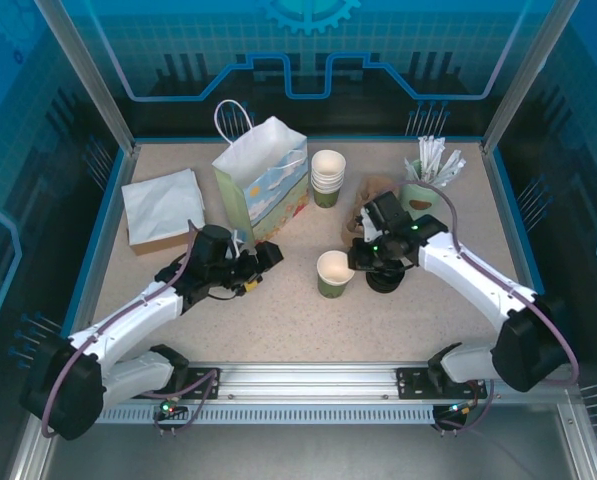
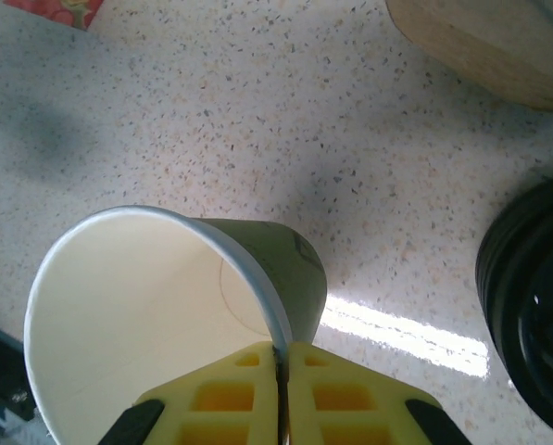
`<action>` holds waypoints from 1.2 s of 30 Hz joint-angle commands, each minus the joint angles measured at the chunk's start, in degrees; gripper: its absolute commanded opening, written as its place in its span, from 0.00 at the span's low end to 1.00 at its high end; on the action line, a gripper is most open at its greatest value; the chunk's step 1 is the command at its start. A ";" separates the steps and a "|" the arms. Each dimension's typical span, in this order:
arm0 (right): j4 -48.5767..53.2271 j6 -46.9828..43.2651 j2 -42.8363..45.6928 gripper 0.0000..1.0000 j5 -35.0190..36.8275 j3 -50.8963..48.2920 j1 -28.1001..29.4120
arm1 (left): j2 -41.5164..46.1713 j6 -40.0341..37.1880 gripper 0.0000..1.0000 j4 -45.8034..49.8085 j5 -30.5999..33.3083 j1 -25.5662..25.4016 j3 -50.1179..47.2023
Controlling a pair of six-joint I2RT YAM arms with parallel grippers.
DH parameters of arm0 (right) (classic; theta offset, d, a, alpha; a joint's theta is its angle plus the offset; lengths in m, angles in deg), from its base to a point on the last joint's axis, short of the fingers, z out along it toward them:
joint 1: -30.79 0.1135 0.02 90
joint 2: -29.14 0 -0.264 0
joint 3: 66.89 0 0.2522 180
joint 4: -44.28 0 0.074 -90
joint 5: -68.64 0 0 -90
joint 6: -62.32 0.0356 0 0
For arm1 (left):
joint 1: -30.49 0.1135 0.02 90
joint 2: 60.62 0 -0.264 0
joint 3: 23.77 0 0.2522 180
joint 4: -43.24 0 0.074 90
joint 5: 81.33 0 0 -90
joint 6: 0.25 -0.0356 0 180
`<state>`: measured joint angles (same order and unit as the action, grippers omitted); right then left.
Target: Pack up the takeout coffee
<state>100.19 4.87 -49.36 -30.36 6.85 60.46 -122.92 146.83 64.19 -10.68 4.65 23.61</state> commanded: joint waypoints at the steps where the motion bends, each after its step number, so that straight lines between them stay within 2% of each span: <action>1: -3.11 -0.28 -2.69 0.08 1.85 1.30 1.39 | -0.62 0.23 0.99 -0.26 1.16 -0.61 1.35; 12: -3.83 -1.07 -8.64 0.09 3.69 5.05 2.73 | -1.39 -0.20 0.99 -0.24 1.76 -0.79 2.23; 17: -3.09 -1.48 -9.20 0.13 2.61 5.90 2.87 | -1.77 -0.60 0.99 -0.19 1.69 -0.95 2.88; 22: 0.84 -3.40 -9.97 0.22 1.61 8.77 2.78 | -2.14 -4.66 0.99 5.06 3.59 -1.97 6.80; 28: 4.27 -5.14 -5.77 0.34 2.01 10.12 1.69 | -0.49 -6.83 0.99 7.49 7.39 -3.87 9.15; 36: 11.75 -8.91 2.22 0.47 3.75 7.48 -4.68 | 3.77 -8.39 0.99 6.24 11.10 -5.55 9.09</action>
<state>107.19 -1.82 -50.13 -27.34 15.18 58.36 -121.44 140.34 70.11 -2.35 -0.45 31.11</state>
